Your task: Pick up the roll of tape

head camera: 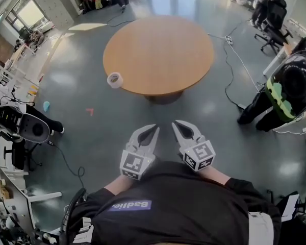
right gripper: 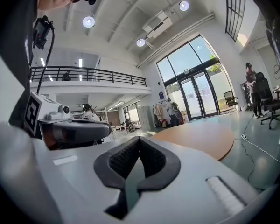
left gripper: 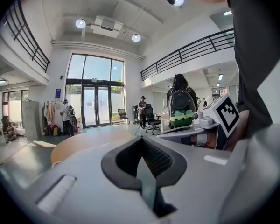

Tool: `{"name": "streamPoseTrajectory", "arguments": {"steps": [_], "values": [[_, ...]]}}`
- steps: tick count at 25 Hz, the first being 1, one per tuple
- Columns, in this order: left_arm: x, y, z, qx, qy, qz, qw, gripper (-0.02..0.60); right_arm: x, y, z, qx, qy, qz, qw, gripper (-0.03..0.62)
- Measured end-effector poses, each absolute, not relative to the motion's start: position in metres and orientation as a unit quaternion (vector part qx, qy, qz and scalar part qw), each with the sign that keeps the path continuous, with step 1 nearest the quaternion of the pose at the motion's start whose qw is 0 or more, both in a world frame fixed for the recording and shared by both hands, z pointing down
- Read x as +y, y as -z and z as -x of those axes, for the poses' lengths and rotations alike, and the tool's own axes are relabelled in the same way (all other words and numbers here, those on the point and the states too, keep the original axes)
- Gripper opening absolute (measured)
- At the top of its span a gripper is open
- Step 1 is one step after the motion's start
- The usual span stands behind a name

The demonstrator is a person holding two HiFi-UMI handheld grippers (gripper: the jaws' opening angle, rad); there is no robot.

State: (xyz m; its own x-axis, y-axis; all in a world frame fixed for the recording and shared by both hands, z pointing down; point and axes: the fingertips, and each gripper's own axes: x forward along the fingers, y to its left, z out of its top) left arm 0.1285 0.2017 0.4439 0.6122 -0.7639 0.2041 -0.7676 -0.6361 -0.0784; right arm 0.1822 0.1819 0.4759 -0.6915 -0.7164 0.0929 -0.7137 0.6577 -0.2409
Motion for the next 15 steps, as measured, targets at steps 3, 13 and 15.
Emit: {"name": "streamPoseTrajectory", "arguments": {"steps": [3, 13, 15], "values": [[0.182, -0.450, -0.135, -0.421, -0.106, -0.901, 0.009, 0.017, 0.159, -0.484, -0.188, 0.907, 0.133, 0.400, 0.004, 0.005], [0.059, -0.455, -0.094, -0.378, -0.069, -0.923, 0.005, 0.017, 0.041, -0.495, -0.163, 0.880, 0.130, 0.456, -0.015, 0.005], [0.016, -0.450, -0.086, -0.374, -0.059, -0.925, -0.001, 0.017, 0.000, -0.494, -0.158, 0.876, 0.130, 0.465, -0.019, 0.005]]}}
